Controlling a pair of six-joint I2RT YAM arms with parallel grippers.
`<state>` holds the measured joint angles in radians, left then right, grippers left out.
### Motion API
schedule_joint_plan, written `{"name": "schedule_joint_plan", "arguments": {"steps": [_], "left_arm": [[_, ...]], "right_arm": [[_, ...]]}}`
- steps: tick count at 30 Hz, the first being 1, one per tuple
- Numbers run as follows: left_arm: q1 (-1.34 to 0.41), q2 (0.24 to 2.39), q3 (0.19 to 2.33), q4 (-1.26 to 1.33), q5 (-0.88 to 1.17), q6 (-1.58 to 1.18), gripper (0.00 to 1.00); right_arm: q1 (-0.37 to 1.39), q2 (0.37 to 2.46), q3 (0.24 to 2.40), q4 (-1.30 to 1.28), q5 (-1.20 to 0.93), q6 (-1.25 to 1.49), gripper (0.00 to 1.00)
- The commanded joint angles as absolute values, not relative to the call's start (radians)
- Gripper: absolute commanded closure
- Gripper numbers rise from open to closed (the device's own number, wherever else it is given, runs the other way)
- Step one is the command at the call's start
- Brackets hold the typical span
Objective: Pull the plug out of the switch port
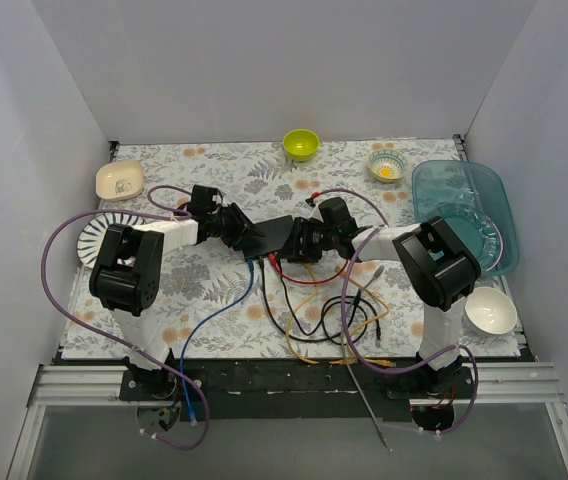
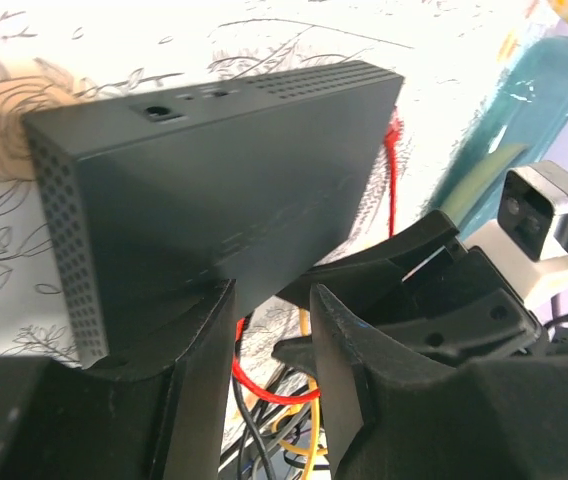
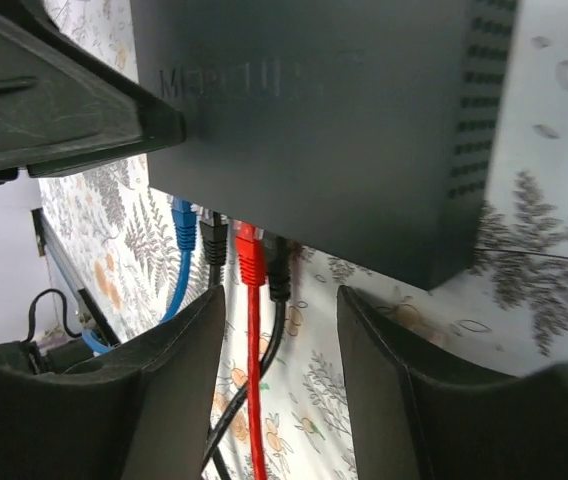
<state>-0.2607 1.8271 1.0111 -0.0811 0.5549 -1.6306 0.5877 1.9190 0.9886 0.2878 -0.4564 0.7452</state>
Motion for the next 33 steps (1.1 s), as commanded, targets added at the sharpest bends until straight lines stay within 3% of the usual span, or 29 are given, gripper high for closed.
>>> {"name": "schedule_joint_plan", "arguments": {"steps": [1,10,20,33], "left_arm": [[-0.252,1.832,1.002,-0.101,0.534,-1.605,0.65],[-0.241,1.821,0.985,-0.117,0.540,-1.583,0.66],[-0.230,1.818,0.982,-0.120,0.554,-1.566,0.66],[-0.230,1.813,0.976,-0.117,0.565,-1.562,0.66]], "right_arm": [[0.607,1.973,1.023,0.321,-0.468,0.770,0.44],[0.609,2.036,1.040,0.393,-0.431,0.890,0.50],[0.592,2.062,0.957,0.571,-0.439,1.081,0.64],[0.580,2.105,0.890,0.765,-0.437,1.288,0.66]]}}
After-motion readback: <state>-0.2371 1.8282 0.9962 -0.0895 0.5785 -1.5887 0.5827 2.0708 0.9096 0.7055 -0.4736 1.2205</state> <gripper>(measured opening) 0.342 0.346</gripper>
